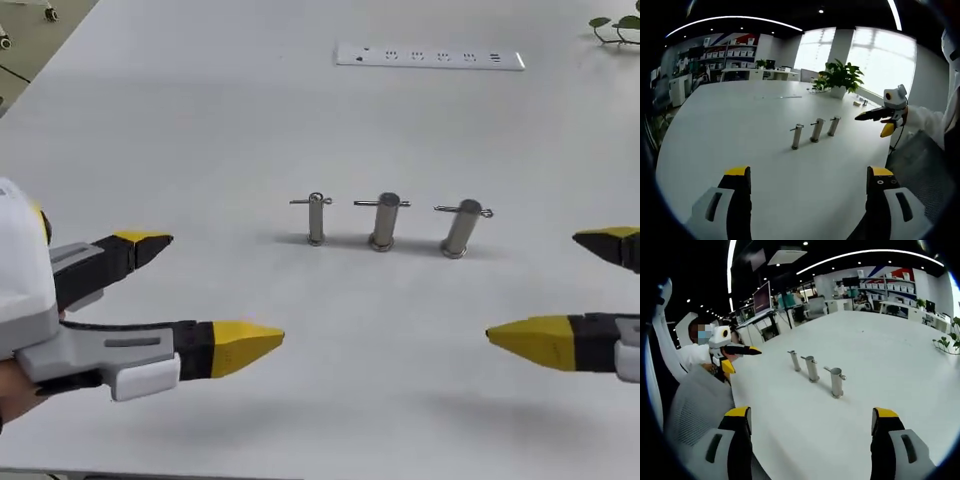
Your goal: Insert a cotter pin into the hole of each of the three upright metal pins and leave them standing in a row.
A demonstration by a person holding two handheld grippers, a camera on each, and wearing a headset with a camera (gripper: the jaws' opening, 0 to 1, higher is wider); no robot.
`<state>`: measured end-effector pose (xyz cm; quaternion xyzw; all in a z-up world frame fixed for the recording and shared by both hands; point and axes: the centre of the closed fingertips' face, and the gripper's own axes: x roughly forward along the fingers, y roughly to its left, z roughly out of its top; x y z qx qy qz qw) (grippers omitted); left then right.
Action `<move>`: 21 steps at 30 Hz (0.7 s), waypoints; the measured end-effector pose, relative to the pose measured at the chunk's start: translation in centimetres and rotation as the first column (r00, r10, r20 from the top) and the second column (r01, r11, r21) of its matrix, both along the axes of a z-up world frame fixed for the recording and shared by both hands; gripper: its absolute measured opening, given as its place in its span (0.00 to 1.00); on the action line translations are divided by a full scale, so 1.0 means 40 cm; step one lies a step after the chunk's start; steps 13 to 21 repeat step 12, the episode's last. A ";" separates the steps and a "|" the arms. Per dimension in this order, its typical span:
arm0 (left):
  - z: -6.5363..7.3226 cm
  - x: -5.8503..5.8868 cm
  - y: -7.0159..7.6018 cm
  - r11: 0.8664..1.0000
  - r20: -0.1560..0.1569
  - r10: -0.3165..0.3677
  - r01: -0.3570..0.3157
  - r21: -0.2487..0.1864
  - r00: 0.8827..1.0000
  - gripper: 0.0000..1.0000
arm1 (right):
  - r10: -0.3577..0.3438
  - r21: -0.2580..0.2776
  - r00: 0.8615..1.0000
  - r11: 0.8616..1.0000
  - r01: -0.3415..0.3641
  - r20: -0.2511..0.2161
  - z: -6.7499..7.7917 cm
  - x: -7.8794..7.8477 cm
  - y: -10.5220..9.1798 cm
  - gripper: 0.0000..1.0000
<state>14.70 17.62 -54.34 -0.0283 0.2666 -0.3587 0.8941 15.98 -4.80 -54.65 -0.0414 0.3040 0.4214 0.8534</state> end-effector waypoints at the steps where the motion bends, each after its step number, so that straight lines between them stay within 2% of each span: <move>1: -0.009 -0.002 0.004 1.000 -0.011 0.004 -0.004 0.011 1.000 0.95 | 0.011 -0.011 1.000 1.000 -0.011 -0.010 -0.004 -0.007 0.003 0.98; 6: -0.016 -0.005 0.009 1.000 -0.031 0.025 -0.025 0.007 0.999 0.95 | 0.016 0.007 0.999 1.000 -0.016 -0.028 0.005 -0.013 0.014 0.98; 12: -0.026 -0.006 0.020 0.999 -0.050 0.049 -0.049 0.011 0.998 0.95 | 0.009 -0.001 0.998 1.000 -0.009 -0.059 -0.003 -0.020 0.010 0.98; 21: -0.026 -0.006 0.020 0.999 -0.050 0.049 -0.049 0.011 0.998 0.95 | 0.009 -0.001 0.998 1.000 -0.009 -0.059 -0.003 -0.020 0.010 0.98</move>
